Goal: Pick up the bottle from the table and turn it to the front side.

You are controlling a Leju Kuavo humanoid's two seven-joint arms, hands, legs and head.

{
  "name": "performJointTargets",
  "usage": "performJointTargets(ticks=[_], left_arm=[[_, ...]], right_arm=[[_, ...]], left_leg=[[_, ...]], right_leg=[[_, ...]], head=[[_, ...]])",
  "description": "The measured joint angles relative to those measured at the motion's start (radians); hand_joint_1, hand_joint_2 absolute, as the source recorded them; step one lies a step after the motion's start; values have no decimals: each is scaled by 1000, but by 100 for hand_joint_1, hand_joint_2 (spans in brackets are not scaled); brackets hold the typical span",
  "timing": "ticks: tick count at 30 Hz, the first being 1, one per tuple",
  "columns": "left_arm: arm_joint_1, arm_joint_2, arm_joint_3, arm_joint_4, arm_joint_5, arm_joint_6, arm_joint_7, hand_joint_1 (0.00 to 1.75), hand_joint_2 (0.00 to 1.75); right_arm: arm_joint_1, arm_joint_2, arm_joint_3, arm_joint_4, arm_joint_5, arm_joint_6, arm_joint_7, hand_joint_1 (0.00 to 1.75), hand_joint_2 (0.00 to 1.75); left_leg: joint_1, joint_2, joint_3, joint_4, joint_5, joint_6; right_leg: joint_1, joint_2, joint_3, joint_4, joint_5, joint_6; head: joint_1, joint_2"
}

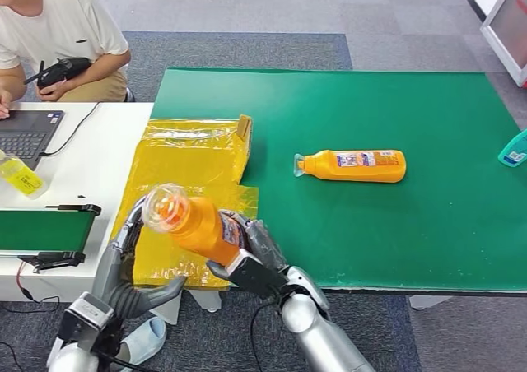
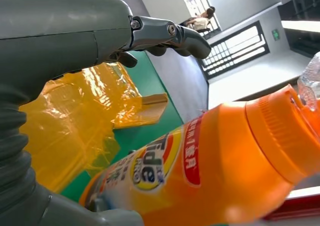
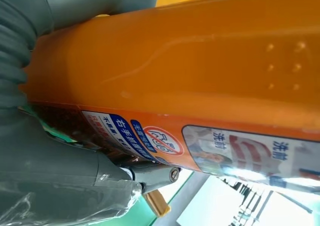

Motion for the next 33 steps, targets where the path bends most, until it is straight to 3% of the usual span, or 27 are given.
performJointTargets(ticks=[10,19,24,33], left_arm=[[-25,-16,3,53,-8,11,8,0,175],[-30,-44,-6,92,95,-43,0,0,175],[-61,-50,-87,113,215,-154,-11,0,175],[-100,-51,-174,141,250,-157,-18,0,175]], right_arm=[[30,-11,32,-10,33,-4,-18,175,175],[60,-27,72,-77,98,-27,31,175,175],[43,-27,79,-41,114,-52,21,175,175],[40,-27,80,0,113,-52,12,175,175]], left_leg=[[0,0,0,0,0,0],[0,0,0,0,-1,0],[0,0,0,0,-1,0],[0,0,0,0,-1,0]], right_leg=[[0,0,0,0,0,0],[0,0,-1,0,0,0],[0,0,0,0,0,0],[0,0,-1,0,0,0]], head=[[0,0],[0,0],[0,0],[0,0]])
